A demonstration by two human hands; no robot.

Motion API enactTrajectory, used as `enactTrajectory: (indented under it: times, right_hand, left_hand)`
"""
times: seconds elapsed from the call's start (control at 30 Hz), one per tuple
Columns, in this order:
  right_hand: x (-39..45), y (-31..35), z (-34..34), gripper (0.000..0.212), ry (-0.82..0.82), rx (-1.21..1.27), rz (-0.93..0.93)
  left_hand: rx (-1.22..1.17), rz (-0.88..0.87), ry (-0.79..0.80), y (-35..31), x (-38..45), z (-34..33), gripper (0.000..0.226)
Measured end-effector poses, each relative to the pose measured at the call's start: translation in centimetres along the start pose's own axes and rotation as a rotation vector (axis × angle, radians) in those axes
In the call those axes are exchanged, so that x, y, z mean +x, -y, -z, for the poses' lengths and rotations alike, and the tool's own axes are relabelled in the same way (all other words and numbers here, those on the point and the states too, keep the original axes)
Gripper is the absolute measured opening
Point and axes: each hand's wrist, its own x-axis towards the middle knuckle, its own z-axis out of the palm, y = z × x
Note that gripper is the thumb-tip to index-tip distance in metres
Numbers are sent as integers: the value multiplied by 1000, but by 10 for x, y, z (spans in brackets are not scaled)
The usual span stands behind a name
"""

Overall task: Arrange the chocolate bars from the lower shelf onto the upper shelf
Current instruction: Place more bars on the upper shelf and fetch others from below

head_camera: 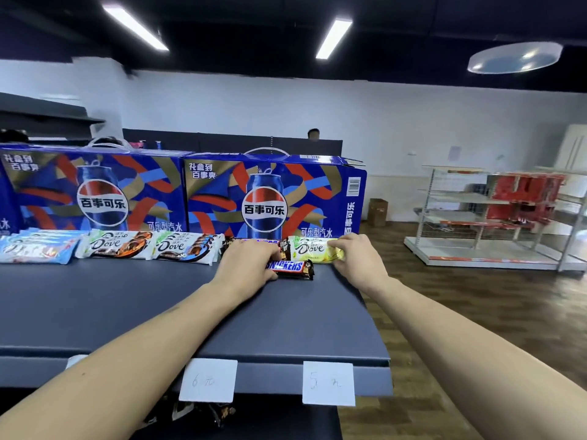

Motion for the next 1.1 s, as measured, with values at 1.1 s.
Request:
enactTrajectory:
  times: [1.1]
  right_hand:
    - [-42,107,12,53,170,-30,-158]
  left_hand:
    - [-93,18,18,49,-16,22,31]
